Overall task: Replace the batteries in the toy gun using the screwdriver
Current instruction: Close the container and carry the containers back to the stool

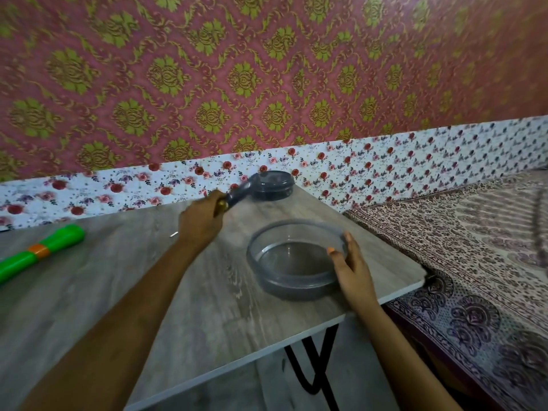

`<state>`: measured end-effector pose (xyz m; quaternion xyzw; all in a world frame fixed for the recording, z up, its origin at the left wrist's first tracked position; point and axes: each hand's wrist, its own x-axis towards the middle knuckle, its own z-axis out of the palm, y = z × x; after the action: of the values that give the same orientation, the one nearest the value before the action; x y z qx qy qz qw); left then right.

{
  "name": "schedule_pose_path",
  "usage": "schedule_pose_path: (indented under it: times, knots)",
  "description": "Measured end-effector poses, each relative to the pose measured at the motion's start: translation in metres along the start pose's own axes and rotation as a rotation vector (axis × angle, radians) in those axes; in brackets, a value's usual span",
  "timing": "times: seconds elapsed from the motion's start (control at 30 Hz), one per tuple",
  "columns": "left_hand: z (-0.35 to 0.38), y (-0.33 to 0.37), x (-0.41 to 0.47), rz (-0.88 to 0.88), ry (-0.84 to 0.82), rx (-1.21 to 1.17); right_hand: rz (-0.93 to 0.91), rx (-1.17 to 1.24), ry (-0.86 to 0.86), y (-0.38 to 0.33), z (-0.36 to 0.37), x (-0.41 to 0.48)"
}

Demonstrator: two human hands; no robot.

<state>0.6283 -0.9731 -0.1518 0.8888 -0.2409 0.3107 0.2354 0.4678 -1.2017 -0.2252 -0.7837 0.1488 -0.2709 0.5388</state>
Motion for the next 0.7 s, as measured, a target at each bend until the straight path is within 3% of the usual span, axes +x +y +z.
schedule_pose_path:
  times: [0.2,0.37,0.5,0.7]
  knots:
    - [-0.082,-0.016,0.002,-0.393,0.419,-0.588,0.021,0.051,-0.121,-0.022,0.051,0.003]
    - [-0.114,-0.054,-0.018,-0.817,0.578,-1.081,0.006,0.077,-0.175,-0.033,0.093,-0.004]
    - [-0.097,-0.082,-0.04,-1.085,0.356,-1.296,0.013,0.099,-0.202,-0.036,0.098,-0.004]
    - [-0.059,-0.079,-0.062,-1.153,0.093,-1.344,0.064,0.122,-0.221,-0.035,0.095,-0.005]
